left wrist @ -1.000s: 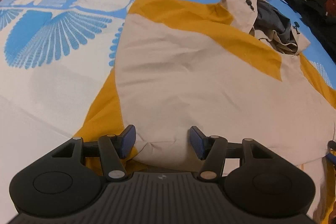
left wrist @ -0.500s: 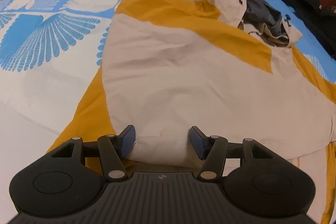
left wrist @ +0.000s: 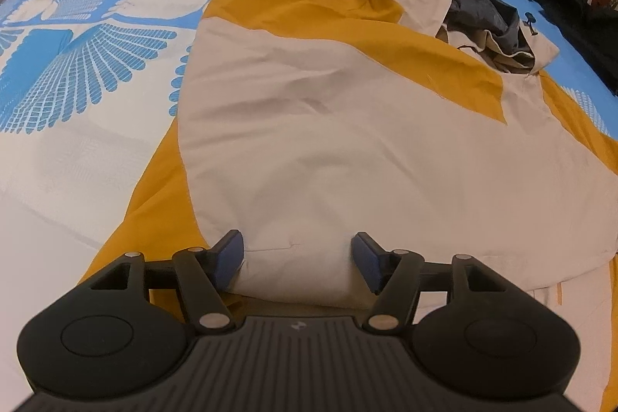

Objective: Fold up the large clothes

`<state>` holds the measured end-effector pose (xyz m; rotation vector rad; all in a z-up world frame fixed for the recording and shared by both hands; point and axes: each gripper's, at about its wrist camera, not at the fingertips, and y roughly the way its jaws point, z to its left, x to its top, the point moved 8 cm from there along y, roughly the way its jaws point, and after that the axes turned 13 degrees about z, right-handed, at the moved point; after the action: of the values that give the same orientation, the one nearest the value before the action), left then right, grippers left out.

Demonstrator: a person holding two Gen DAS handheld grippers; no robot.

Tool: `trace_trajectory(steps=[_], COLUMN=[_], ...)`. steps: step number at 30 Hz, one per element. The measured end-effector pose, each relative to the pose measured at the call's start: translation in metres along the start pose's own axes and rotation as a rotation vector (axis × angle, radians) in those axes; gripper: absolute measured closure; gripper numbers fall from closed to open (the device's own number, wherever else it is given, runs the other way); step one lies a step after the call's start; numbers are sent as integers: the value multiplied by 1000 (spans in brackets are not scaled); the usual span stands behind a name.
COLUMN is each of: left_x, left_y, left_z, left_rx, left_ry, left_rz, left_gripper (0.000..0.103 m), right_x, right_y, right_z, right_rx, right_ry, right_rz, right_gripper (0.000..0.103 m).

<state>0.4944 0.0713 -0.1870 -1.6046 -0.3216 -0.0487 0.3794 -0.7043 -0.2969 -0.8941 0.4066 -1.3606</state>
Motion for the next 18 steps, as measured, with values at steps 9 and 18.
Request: trace_trajectory(steps=[9, 18], left_x=[0, 1], left_y=[3, 3], left_z=[-2, -1], left_rx=[9, 7], left_ry=[16, 5], left_rz=[-6, -7], left_gripper=[33, 32], right_x=[50, 115], right_y=[28, 41], right_z=[-31, -35], right_rx=[136, 7], right_ry=[165, 133], right_rz=[-81, -102], right_gripper=[80, 82])
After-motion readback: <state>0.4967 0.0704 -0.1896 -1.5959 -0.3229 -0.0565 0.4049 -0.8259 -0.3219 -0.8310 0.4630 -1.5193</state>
